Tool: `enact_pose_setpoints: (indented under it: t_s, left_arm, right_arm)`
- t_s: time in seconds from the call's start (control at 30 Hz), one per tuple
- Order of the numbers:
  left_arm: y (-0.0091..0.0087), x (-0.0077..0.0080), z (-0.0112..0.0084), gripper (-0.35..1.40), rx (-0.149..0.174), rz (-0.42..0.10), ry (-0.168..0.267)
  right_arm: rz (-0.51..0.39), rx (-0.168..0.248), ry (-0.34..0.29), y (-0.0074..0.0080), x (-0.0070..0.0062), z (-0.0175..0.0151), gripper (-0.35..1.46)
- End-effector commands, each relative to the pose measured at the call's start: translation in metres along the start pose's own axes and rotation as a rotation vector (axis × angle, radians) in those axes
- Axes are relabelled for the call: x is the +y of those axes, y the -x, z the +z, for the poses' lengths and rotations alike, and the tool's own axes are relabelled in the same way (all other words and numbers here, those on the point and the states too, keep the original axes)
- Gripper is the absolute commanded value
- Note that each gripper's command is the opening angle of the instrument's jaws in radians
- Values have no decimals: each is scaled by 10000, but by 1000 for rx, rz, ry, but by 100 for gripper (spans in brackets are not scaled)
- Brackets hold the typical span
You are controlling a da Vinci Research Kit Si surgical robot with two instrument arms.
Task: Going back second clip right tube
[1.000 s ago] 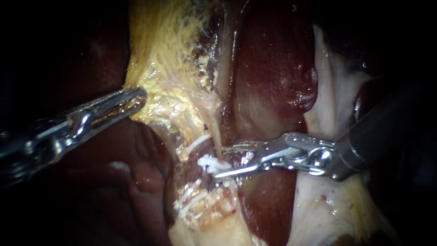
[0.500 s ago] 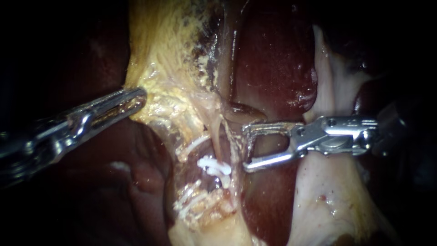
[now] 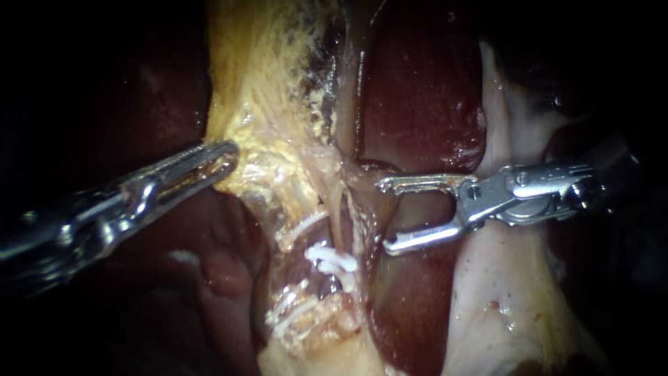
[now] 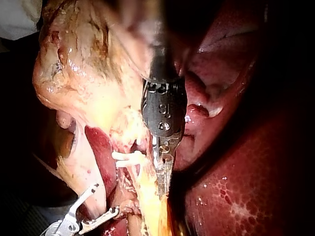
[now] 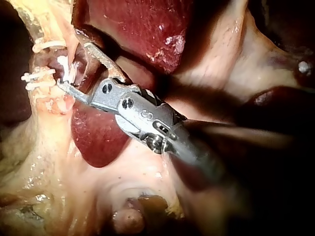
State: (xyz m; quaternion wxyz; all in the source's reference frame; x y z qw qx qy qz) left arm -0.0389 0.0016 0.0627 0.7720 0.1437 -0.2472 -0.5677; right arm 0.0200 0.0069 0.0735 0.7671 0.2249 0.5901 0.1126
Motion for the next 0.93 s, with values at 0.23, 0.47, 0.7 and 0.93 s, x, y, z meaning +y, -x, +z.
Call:
enact_pose_setpoints:
  t_s: [0.23, 0.47, 0.7, 0.93]
  left_arm:
    - [-18, -6, 41, -35, 36, 29, -34]
    - [-23, -19, 65, -35, 58, 47, -46]
    - [-24, -19, 69, -35, 65, 60, -55]
    - [-23, -16, 69, -35, 67, 65, -59]
  right_arm:
    - [-7, 0, -2, -4, 2, -8, 60]
    - [-7, 0, -3, -5, 1, -9, 60]
    - [-7, 0, -4, -5, 0, -9, 60]
    - [-6, 1, -6, -7, -1, -12, 60]
